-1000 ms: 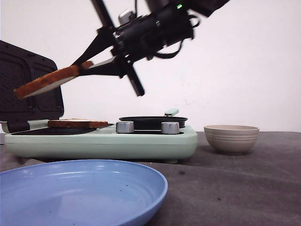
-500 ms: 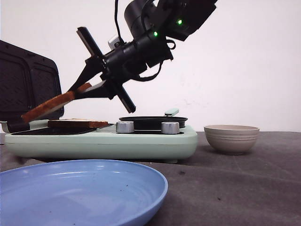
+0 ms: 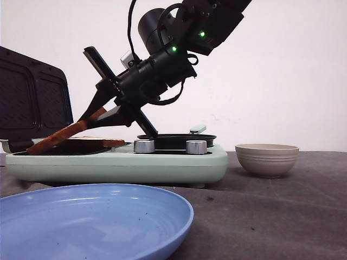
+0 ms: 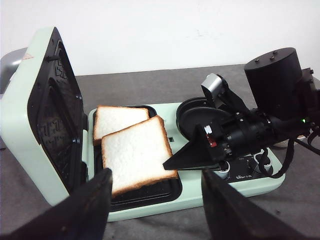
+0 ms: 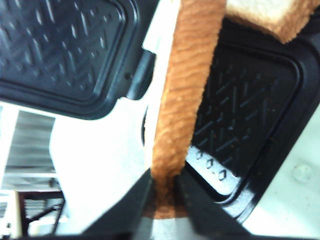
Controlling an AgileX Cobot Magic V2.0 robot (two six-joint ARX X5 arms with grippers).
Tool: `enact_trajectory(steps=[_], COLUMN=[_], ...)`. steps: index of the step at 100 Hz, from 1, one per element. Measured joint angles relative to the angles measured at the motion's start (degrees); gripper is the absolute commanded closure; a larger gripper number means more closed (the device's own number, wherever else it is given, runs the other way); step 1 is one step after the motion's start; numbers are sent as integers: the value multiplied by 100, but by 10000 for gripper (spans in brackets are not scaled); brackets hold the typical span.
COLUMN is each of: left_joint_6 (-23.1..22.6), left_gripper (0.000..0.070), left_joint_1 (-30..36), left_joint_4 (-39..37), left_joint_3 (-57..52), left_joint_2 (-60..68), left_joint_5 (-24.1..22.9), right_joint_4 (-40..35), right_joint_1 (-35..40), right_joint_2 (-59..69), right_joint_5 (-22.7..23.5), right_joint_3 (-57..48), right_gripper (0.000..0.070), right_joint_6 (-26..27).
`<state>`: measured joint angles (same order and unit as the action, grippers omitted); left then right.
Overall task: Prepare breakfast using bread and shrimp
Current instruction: 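Lower the slice onto the press plate beside the first slice and release, then raise the right gripper away from the press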
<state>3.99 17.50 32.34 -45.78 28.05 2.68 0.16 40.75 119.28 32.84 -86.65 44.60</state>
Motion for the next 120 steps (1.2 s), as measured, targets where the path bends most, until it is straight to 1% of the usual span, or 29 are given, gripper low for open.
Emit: enact_trajectory(steps=[3, 5, 16, 25, 39, 56, 77, 87, 109, 120], left_joint_6=[-2, 0, 0, -2, 0, 0, 0, 0, -2, 0], left_gripper=[428, 428, 428, 428, 428, 428, 428, 428, 427, 428], left_joint_1=[0, 0, 0, 0, 0, 0, 0, 0, 0, 0], left_joint_4=[0, 0, 0, 0, 0, 0, 0, 0, 0, 0], left_joint_3=[0, 0, 0, 0, 0, 0, 0, 0, 0, 0], left_joint_2=[0, 0, 0, 0, 0, 0, 0, 0, 0, 0], left_joint_5=[2, 0, 0, 0, 0, 0, 0, 0, 0, 0], right_joint_4=[0, -2, -4, -7, -107, -761, -2002, -2441, -2702, -2771], right_joint_1=[11, 17, 22, 28, 28, 46, 61, 61, 70, 77], right_joint_2=[0, -2, -2, -2, 0, 2, 2, 2, 2, -24], right_joint_5=[-20, -24, -22, -22, -11, -24, -564, -684, -756, -1032], right_joint_3=[0, 0, 0, 0, -46, -428, -1189, -1414, -1547, -1563], right_gripper=[414, 401, 396, 350, 345, 341, 340, 340, 340, 340], right_joint_6=[-35, -63, -116, -144, -186, -404, -1104, -1397, -1707, -1880])
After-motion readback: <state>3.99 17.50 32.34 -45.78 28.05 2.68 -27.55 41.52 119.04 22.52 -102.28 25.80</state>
